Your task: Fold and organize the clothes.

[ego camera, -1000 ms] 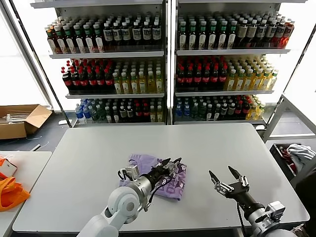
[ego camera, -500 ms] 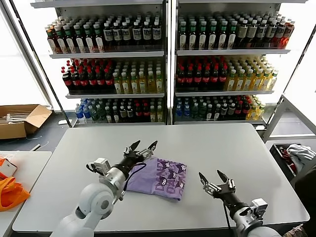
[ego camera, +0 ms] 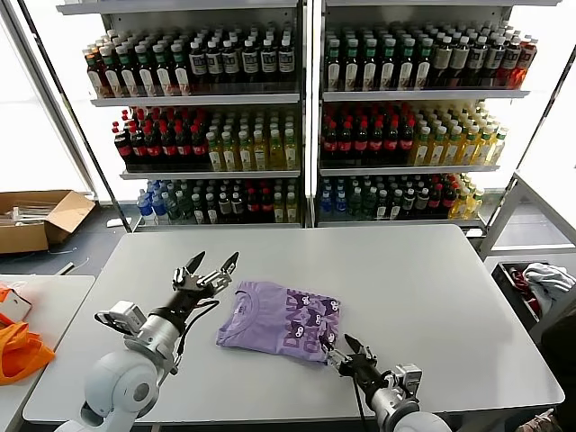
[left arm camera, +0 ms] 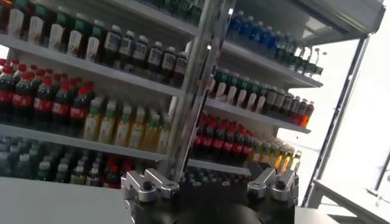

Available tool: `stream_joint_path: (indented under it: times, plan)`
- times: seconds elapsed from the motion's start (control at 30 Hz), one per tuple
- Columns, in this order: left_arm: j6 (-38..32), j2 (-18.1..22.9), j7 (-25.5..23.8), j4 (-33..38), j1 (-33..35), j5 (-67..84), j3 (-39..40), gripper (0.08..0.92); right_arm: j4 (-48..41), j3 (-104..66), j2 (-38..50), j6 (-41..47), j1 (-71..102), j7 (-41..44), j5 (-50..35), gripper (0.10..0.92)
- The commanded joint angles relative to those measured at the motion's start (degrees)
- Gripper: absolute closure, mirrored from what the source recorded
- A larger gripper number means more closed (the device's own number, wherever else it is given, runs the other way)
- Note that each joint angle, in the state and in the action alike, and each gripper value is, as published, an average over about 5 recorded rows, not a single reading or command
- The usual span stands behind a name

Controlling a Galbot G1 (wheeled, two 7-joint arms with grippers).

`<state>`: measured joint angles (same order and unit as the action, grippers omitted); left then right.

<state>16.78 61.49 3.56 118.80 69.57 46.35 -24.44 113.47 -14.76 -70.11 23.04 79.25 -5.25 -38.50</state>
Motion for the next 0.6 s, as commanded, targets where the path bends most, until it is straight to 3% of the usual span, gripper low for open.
stream_joint_path:
  times: [0.03,0.6]
  plan:
    - [-1.0,-0.6,-2.0,1.8,5.0,-0.8,-5.1,0.177,-2.1,6.4,-1.1,1.5,-3.5,-2.7,1.1,0.388]
    - [-2.7,0.0,-2.8,-0.2,6.9,-0.8,-5.7,0.177,-2.4,-3.4,10.0,8.2,-8.0,18.1,21.2,0.866]
